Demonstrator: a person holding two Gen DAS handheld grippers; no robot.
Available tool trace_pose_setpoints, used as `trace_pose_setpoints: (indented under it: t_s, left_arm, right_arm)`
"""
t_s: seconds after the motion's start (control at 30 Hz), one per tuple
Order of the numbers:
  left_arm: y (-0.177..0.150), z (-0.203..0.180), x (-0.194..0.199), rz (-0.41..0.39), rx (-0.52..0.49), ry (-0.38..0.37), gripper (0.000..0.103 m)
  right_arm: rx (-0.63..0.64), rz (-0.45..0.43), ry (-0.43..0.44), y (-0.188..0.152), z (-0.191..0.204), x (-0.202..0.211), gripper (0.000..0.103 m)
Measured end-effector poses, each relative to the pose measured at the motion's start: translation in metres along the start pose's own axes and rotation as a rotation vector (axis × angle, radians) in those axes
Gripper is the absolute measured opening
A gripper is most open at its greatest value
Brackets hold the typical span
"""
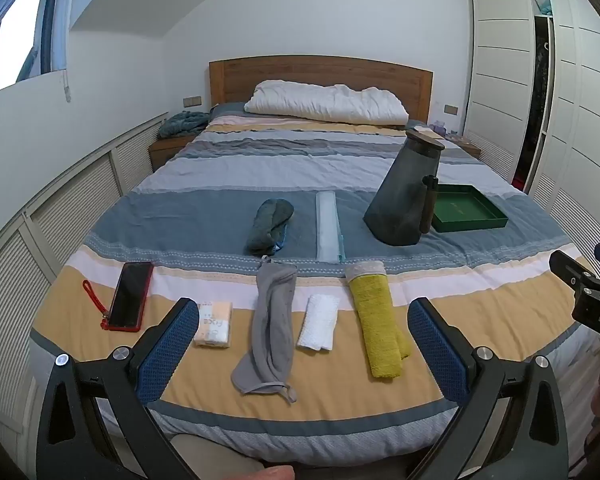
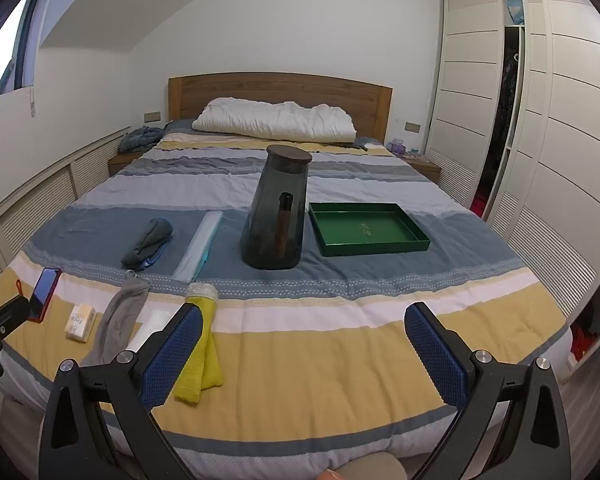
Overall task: Organize soft objects
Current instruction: 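Move both tools toward the tissue pack and yellow towel roll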
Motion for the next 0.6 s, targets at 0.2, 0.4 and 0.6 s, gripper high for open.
trace_pose_setpoints:
  t_s: [0.2,0.4,0.6]
  left_arm:
    - [0.0002,0.0002,-0.0002,-0.001,-0.001,0.001,0.102]
    - [-0.0005,0.0011,-0.0003,0.0,0.0,0.005,0.102]
    - [-0.002,-0.0015,0.0004,0.001,0.001,0.003,0.102]
  right_arm:
    - [-0.001,0.001,-0.002,-0.0001,-0.0005,0.0001,0.103]
    - [0.002,-0.003,-0.002,-0.0001,0.0012,0.001,0.103]
    - [0.003,-0.003,-0.002,-0.0004,0.0003,0.0,0.103]
Point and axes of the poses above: each gripper's, at about its wrist camera, not at the fingertips, and x roughly against the way its jaws point, z to its left, y to its top, the point moved 9 cm from there along -x, roughly the way its jaws point, and after that the axes turned 1 degree about x, right-handed, at the moved point
